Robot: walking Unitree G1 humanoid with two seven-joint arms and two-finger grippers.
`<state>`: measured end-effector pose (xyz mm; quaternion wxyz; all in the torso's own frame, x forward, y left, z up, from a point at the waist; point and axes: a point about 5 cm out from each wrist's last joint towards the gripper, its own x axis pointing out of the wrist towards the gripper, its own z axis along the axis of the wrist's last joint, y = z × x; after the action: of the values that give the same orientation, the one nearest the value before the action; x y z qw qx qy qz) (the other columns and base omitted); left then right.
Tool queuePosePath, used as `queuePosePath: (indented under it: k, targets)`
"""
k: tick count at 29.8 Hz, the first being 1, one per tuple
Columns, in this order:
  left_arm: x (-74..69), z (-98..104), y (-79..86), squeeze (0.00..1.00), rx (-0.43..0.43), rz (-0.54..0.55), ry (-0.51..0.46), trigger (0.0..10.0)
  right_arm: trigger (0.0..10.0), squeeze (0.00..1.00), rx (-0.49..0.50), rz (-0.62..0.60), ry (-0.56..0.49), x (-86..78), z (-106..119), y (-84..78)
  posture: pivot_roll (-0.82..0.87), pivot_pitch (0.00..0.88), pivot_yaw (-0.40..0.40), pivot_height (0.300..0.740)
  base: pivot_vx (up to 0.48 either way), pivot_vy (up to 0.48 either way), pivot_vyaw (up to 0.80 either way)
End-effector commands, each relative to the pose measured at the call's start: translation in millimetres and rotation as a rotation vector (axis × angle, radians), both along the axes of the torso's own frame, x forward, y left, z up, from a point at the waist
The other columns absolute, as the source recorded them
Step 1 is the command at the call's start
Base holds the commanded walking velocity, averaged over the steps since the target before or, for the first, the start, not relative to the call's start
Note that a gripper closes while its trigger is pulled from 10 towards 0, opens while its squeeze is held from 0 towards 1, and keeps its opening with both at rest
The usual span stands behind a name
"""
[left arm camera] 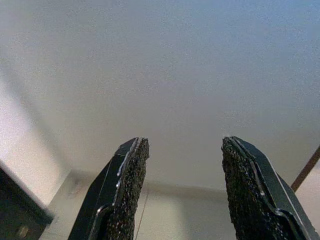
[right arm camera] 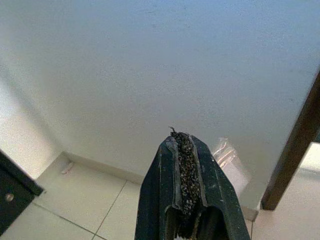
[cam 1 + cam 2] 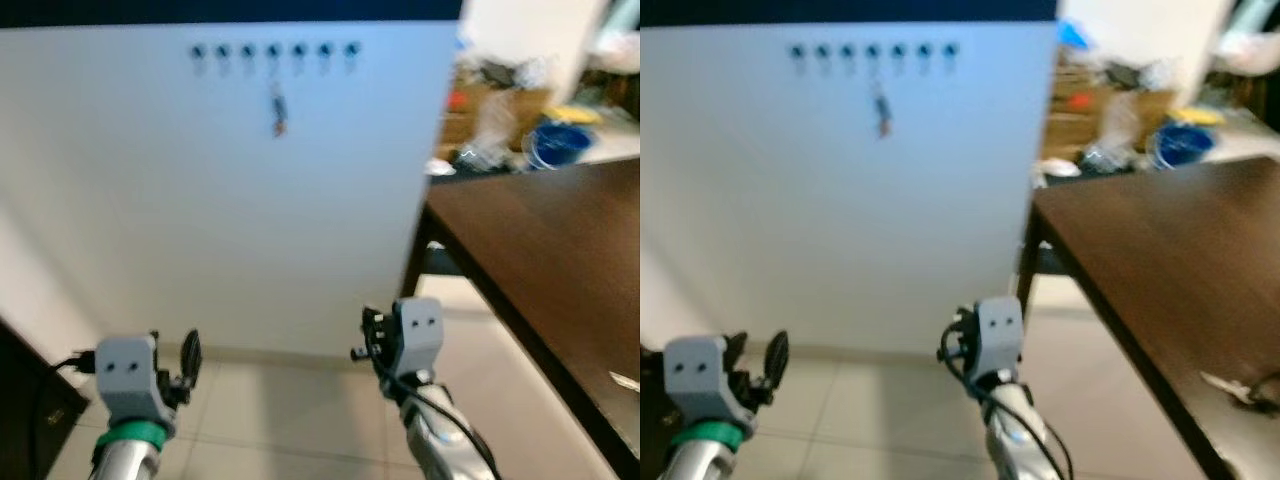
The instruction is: Hang keys on a hook
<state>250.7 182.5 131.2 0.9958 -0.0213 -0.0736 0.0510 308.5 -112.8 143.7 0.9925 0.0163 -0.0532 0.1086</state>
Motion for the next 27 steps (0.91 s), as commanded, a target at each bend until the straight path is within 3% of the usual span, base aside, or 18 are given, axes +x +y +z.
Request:
queuePosePath:
  k: [1,9,17,20,27]
  targets:
    - [-2.6,-2,8.2,0.0,0.043,0.04,0.031,10.0,10.0,0.0,0.008,-0.01,-0.011,2.3,6,2.0,-0.15,0.112,0.105,0.74,0.0,0.0,0.0]
    - [4.6,17,1.8,0.0,0.131,0.043,0.014,10.0,10.0,0.0,0.068,0.088,-0.039,14.5,31,16.1,-0.15,0.125,0.101,0.74,0.0,0.0,0.0]
    - [10.3,32,-7.7,0.0,0.121,0.043,-0.029,10.0,10.0,0.0,0.102,0.109,-0.127,27.5,73,16.8,-0.15,0.126,0.09,0.74,0.0,0.0,0.0]
    - [9.2,36,-9.1,0.0,0.07,0.034,-0.056,10.0,10.0,0.0,0.109,0.12,-0.161,31.6,88,16.2,-0.15,0.12,0.09,0.74,0.0,0.0,0.0]
    - [9.3,42,-5.8,0.0,0.037,0.06,-0.08,10.0,10.0,0.0,0.103,0.144,-0.184,33.6,97,17.4,-0.16,0.112,0.086,0.74,0.221,0.0,0.0]
